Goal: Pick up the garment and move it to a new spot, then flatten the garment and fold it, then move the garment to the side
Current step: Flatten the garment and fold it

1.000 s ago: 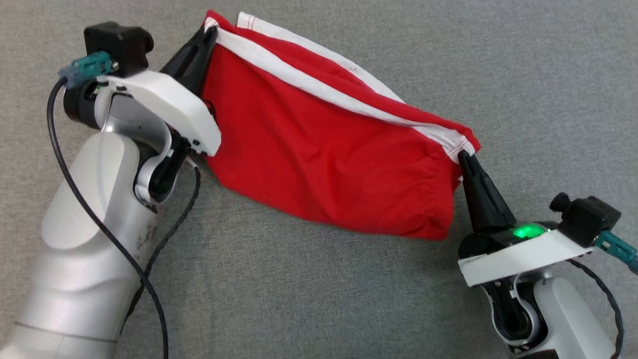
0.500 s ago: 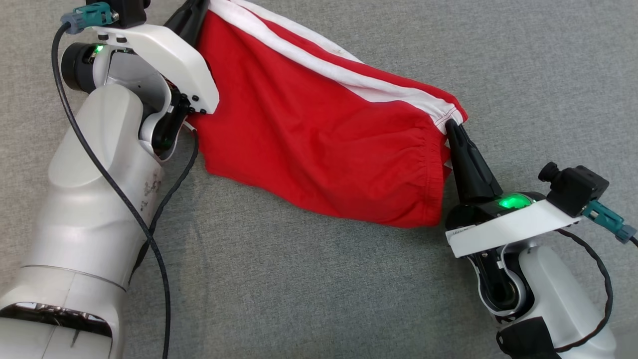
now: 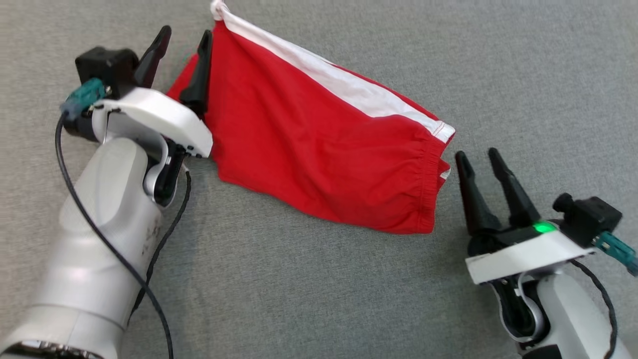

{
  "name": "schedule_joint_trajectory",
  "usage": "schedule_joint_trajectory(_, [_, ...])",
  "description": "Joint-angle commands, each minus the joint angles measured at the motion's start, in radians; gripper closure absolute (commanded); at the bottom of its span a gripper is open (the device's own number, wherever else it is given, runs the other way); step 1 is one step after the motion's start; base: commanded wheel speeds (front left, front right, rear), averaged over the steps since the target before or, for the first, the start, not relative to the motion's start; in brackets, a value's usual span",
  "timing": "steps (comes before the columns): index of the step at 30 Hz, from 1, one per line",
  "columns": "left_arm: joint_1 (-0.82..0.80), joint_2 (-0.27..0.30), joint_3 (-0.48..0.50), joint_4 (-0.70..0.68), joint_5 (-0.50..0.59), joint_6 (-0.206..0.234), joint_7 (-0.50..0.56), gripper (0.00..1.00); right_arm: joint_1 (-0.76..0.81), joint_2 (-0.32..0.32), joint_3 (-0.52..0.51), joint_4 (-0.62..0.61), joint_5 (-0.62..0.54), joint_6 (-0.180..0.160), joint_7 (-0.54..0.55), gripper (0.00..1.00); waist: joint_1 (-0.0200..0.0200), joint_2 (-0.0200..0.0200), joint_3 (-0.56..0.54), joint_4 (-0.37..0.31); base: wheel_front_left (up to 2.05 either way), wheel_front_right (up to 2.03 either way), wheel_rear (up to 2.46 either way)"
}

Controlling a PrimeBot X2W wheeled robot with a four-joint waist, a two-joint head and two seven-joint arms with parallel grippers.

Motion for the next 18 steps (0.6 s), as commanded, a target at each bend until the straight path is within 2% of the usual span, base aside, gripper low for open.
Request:
schedule_joint_trajectory(1, [0.023,0.011,0.010,-0.027,0.009,0.010,-0.009,0.00,0.016,-0.008,-0.020,-0.015,-0.027,0.000,-0.008,0.00,0.0000,0.0000,-0.021,0.018,0.00,0.00,0.00])
schedule_joint_trajectory(6, [0.162,0.045,0.080,-0.261,0.074,0.082,-0.014,0.00,0.076,0.005,-0.124,-0.103,-0.174,0.000,-0.008,0.00,0.0000,0.0000,-0.055,0.044,0.00,0.00,0.00])
schedule_joint_trajectory(10, [0.299,0.066,0.140,-0.445,0.117,0.120,-0.015,0.00,0.113,0.016,-0.196,-0.143,-0.268,0.000,-0.008,0.00,0.0000,0.0000,-0.091,0.053,0.00,0.00,0.00])
schedule_joint_trajectory(14, [0.440,0.079,0.173,-0.558,0.147,0.154,-0.015,0.00,0.147,0.023,-0.243,-0.158,-0.313,0.000,-0.008,0.00,0.0000,0.0000,-0.133,0.054,0.00,0.00,0.00])
schedule_joint_trajectory(18, [0.548,0.086,0.182,-0.612,0.154,0.176,-0.015,0.00,0.182,0.029,-0.266,-0.166,-0.337,0.000,-0.008,0.00,0.0000,0.0000,-0.163,0.052,0.00,0.00,0.00])
